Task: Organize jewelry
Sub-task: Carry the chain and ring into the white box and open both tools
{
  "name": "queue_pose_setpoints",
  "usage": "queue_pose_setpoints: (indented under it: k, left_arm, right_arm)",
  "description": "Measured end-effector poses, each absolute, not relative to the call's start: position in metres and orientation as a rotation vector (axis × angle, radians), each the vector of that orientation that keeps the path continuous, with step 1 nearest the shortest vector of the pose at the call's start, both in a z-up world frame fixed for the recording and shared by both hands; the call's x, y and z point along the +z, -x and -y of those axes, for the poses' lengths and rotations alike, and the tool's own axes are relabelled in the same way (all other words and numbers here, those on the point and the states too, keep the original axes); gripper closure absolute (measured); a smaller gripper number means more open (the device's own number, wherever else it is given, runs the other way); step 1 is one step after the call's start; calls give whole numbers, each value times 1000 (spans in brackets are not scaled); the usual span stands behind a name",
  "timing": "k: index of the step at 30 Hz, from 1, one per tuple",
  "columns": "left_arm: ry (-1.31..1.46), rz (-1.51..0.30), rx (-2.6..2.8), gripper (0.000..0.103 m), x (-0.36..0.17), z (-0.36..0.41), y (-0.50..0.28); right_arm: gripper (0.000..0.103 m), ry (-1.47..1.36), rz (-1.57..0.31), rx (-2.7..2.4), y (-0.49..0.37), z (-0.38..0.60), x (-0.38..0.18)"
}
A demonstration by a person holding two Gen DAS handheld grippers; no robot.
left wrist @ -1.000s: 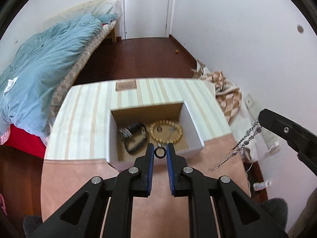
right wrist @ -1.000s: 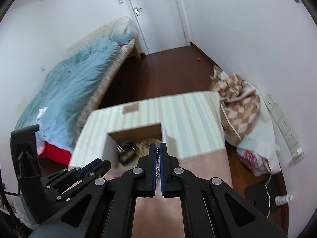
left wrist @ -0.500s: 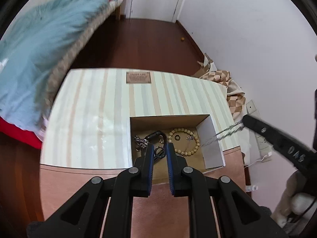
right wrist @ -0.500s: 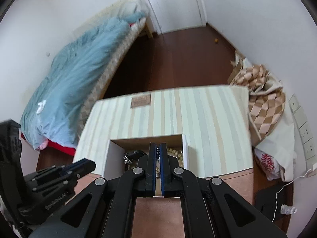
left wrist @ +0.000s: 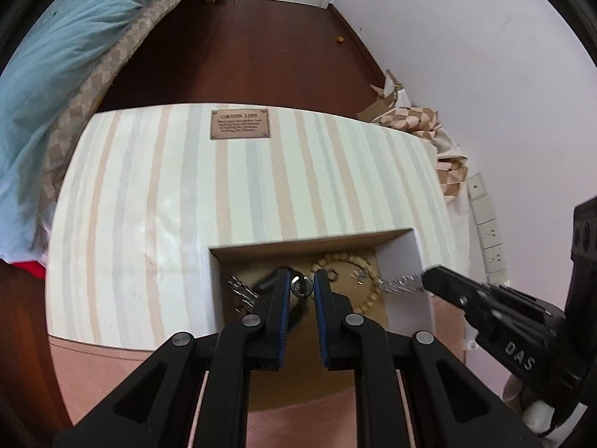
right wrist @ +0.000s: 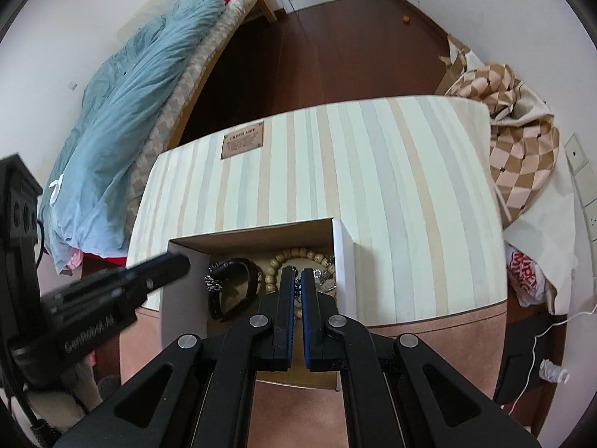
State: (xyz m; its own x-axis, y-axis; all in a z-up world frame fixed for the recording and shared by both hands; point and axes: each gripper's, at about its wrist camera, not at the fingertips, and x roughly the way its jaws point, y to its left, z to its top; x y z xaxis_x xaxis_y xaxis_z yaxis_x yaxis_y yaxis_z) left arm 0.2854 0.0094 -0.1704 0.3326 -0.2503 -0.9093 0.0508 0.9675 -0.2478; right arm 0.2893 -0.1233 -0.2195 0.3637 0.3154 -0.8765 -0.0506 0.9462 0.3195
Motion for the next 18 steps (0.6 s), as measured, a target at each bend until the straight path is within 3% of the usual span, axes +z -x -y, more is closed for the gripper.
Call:
queue_pose_setpoints:
  k: [3,5,7,11,13,15,17,18]
  left_arm:
    - [174,-1236,-163,92,-170,-15,-288]
    - [171,-1255,-138,92,-173,-19,-288]
    - [174,-1279,-126,92,-177,-23,-287]
    - [175,-1283,-79,91,-176,-31,-283]
    - [178,-1262,-59,86,-171,-36,-280]
    - [159,-1229,-24,55,-162,-41,-272]
    - [148,-1187,8,34,-153,-47,-264]
    - [141,-1162,16,34,-148,-50,-258]
  right_arm:
    - [98,-244,-1196,234,-290,121,-221]
    - [91,-238,-1197,228,-289,120,-220]
    - [75,-232,-1189,229,-289,119,-218]
    - [66,-190,-1169,215,-284,115,-209]
    - [36,-155,-1151,201,-279,114,-203]
    - [18,-99,-1132,156,-273,112,-196]
    - [17,-47,-1108,120,-267,110,-190]
    - [13,-22,-1100,94,-263,108,-186]
